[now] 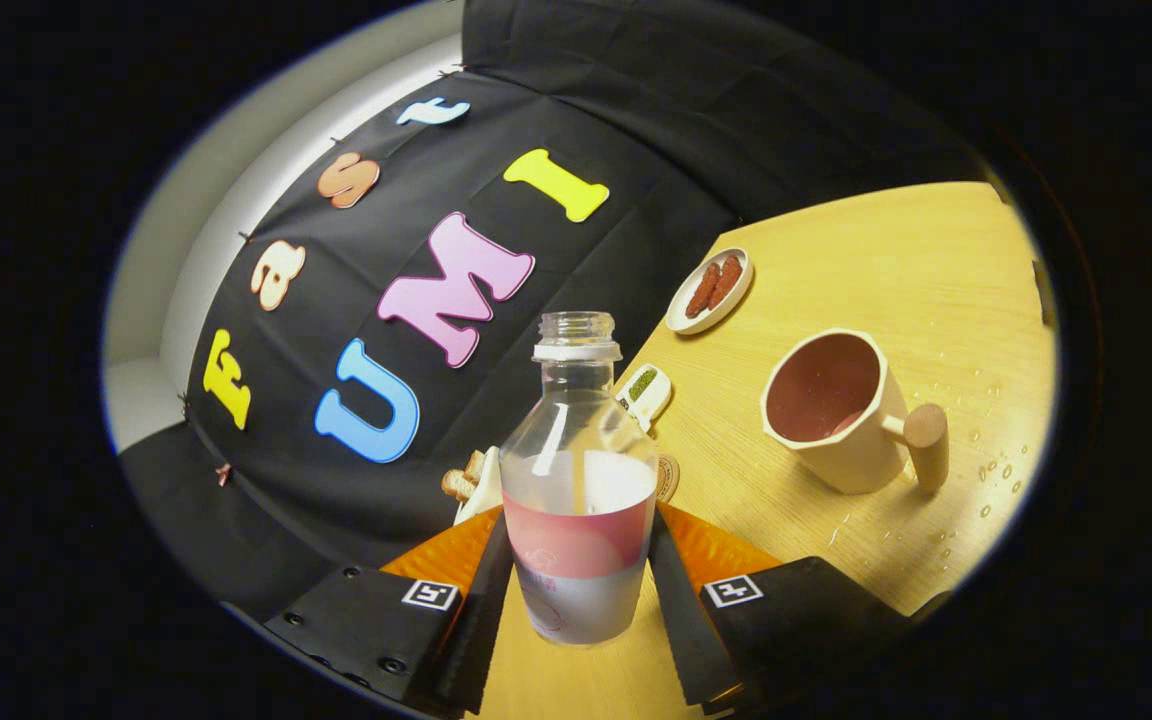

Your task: Take the bottle from table, then pour the juice into the cup, finally place the bottle on the coaster

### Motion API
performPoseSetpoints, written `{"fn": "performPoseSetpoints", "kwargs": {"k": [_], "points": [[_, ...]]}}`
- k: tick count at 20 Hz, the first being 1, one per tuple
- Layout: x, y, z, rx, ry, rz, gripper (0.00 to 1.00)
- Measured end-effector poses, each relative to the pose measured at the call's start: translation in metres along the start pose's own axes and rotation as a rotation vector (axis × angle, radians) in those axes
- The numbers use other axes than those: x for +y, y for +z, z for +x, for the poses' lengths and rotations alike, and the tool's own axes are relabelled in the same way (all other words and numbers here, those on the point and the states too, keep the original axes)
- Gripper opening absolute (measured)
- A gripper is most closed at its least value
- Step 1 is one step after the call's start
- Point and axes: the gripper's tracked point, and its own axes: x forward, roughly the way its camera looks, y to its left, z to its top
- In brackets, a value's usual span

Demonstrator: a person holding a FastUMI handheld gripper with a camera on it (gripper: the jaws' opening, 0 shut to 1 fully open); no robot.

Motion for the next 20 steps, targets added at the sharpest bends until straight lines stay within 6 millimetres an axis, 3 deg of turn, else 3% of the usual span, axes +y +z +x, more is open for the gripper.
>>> {"fn": "performPoseSetpoints", "kwargs": {"k": [20], "points": [[-0.022,-0.004,0.017,0.051,-0.025,0.468,0.74]]}}
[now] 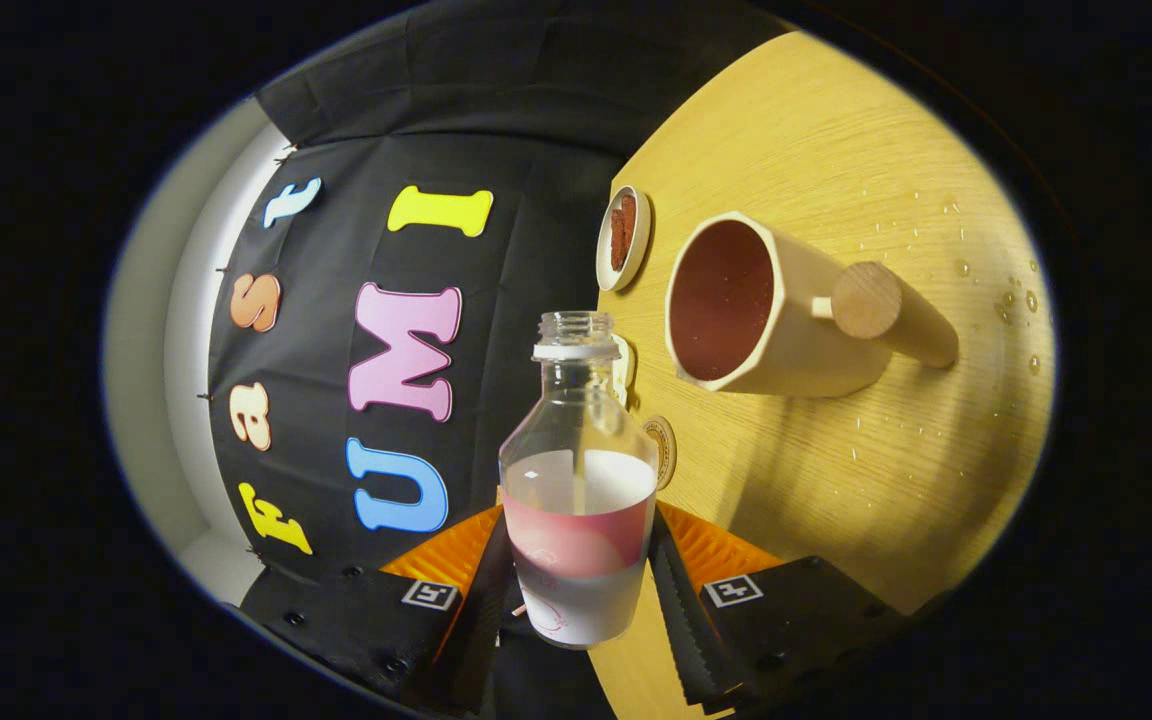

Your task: Take the bottle from table, then pour the juice into the cup, finally place the bottle on the coaster

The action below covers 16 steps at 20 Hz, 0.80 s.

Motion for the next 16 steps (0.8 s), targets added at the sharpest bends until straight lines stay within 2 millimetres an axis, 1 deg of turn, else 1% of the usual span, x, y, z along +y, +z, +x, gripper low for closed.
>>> {"fn": "performPoseSetpoints", "kwargs": {"k": [2,7,13,16], "points": [[-0.004,0.000,-0.002,0.006,-0.005,0.040,0.74],[0.001,0.005,-0.001,-0.008,0.013,0.147,0.74],[0.003,0.010,0.002,-0.019,0.015,0.217,0.74],[0.009,0.012,0.002,-0.025,0.023,0.255,0.74]]}}
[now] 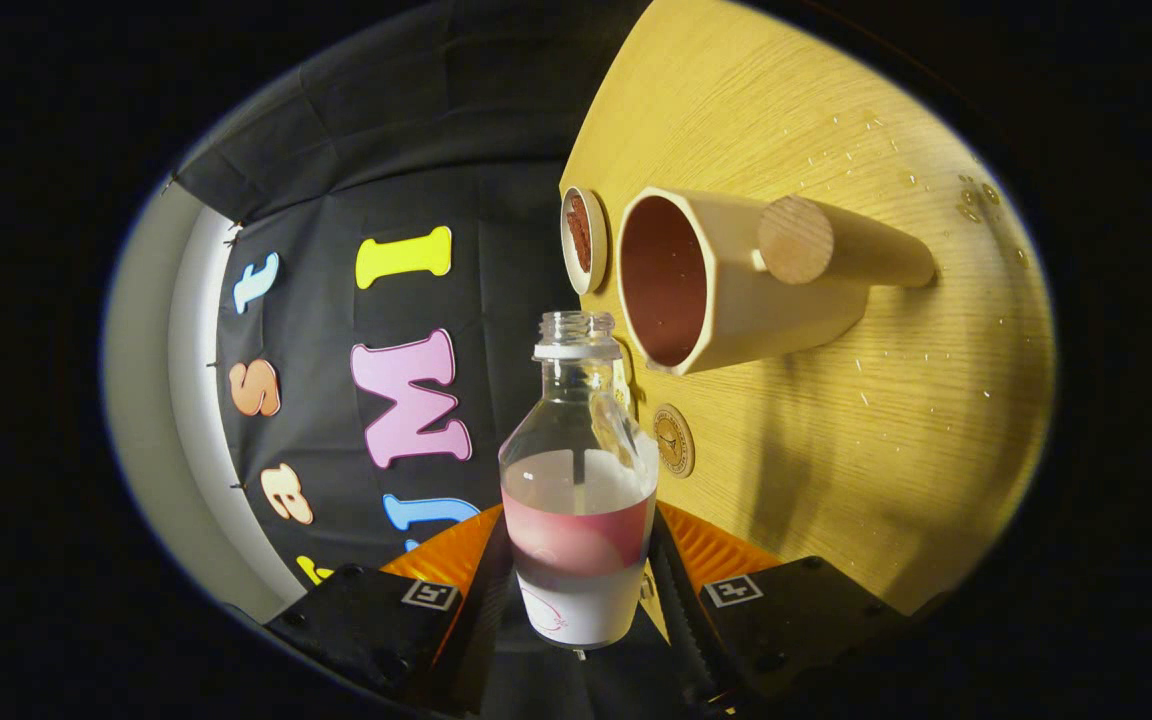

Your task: Take the bottle from table, then pour the juice into the cup, finally place the bottle on the coaster

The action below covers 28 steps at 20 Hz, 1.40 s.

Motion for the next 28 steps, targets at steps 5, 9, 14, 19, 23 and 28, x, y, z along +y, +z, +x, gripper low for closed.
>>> {"fn": "performPoseSetpoints", "kwargs": {"k": [5,9,14,19,23,28], "points": [[0.002,-0.003,0.002,0.001,-0.003,0.049,0.74],[0.002,-0.004,0.005,-0.007,-0.007,0.097,0.74],[0.006,-0.002,0.004,-0.020,-0.006,0.133,0.74],[0.011,-0.001,0.006,-0.035,0.006,0.171,0.74],[0.009,0.000,0.005,-0.041,0.003,0.196,0.74],[0.012,0.001,0.012,-0.045,0.015,0.221,0.74]]}}
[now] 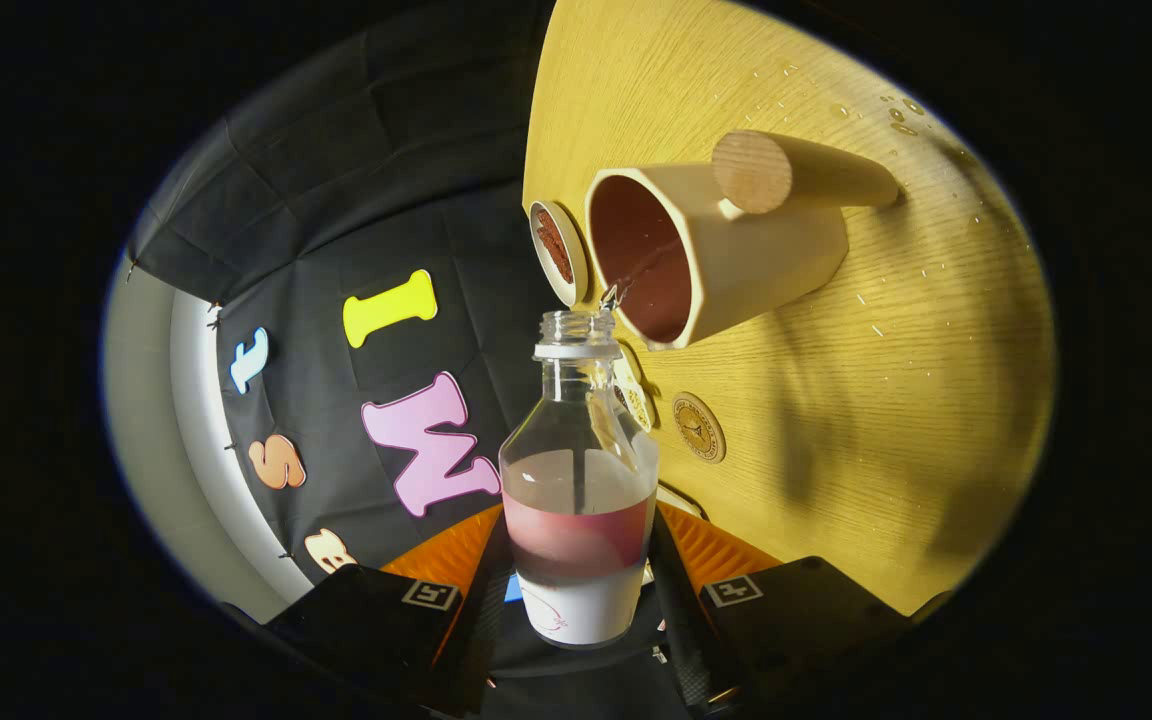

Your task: Take the bottle from table, then pour the juice into the cup, finally place the bottle on the coaster

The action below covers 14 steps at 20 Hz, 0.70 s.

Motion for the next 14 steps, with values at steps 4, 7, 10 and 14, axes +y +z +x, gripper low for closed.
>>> {"fn": "performPoseSetpoints", "kwargs": {"k": [4,7,10,14], "points": [[0.003,0.001,-0.001,-0.007,0.008,0.019,0.74],[0.002,0.001,-0.001,-0.010,0.011,0.040,0.74],[0.006,-0.003,-0.003,-0.010,0.020,0.051,0.74],[0.013,-0.006,-0.003,-0.013,0.039,0.073,0.74]]}}
